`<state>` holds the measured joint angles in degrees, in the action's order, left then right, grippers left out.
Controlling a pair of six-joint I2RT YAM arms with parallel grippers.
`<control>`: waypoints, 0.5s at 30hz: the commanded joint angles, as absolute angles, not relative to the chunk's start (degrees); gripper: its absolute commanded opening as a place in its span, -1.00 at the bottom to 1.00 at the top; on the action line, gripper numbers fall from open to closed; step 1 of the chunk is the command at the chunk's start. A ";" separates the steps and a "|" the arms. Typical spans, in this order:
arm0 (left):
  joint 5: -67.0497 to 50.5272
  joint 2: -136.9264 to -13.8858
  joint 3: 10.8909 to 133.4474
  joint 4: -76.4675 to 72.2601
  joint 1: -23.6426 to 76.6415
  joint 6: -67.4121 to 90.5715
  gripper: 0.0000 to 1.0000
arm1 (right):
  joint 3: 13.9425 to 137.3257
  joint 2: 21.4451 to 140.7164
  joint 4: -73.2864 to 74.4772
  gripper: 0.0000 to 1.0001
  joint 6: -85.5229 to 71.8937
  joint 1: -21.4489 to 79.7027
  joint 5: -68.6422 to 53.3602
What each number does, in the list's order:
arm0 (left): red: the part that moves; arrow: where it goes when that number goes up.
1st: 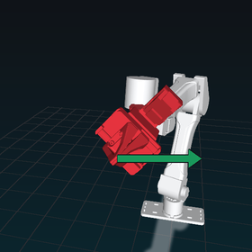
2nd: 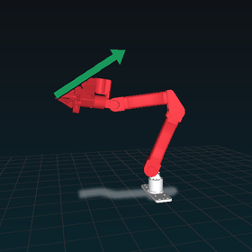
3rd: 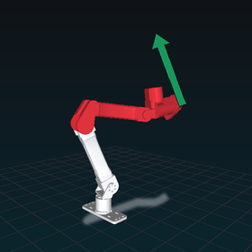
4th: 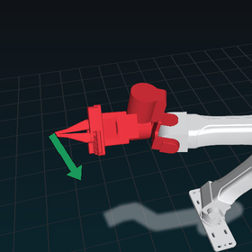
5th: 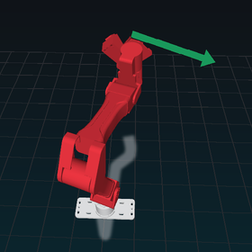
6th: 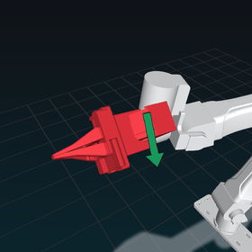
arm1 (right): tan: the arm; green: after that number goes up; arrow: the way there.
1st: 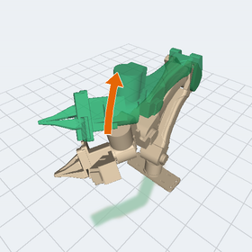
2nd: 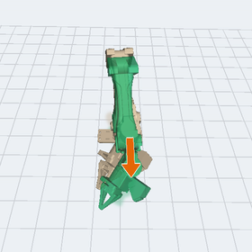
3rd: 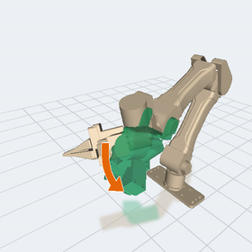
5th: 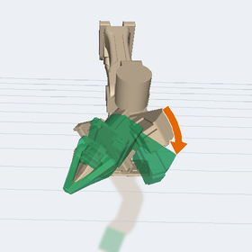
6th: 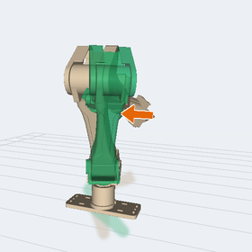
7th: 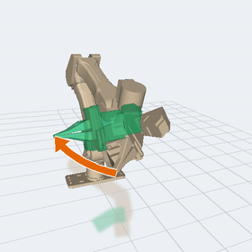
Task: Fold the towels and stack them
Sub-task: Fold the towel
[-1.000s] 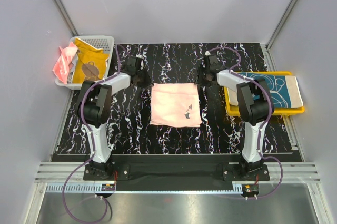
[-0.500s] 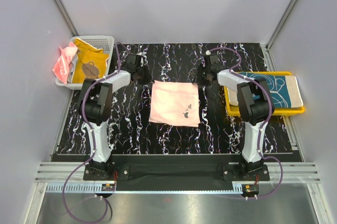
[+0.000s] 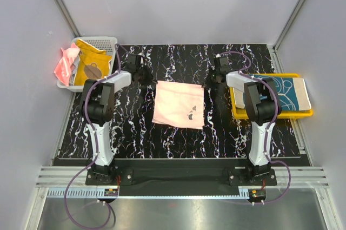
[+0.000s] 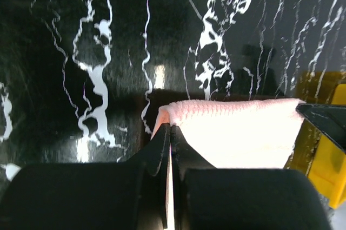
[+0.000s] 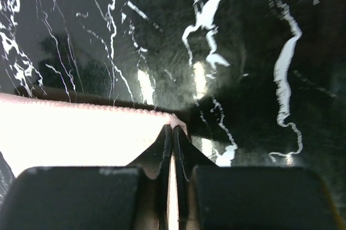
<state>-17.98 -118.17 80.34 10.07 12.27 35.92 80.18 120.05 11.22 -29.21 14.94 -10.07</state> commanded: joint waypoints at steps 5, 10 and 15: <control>-22.15 -121.02 85.52 6.59 10.28 37.88 -0.91 | 81.65 120.85 8.44 -0.88 -29.80 12.66 -13.53; -23.38 -121.64 86.84 6.24 9.93 36.66 -0.36 | 82.09 120.68 8.79 -0.55 -29.18 12.66 -13.45; -20.84 -118.75 85.78 7.38 9.58 34.63 -0.20 | 81.65 118.48 9.93 -0.21 -28.48 12.66 -10.03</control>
<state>-21.19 -121.69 84.29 8.93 10.00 36.60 80.20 120.29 10.09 -29.58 12.95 -12.82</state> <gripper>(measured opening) 0.391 0.366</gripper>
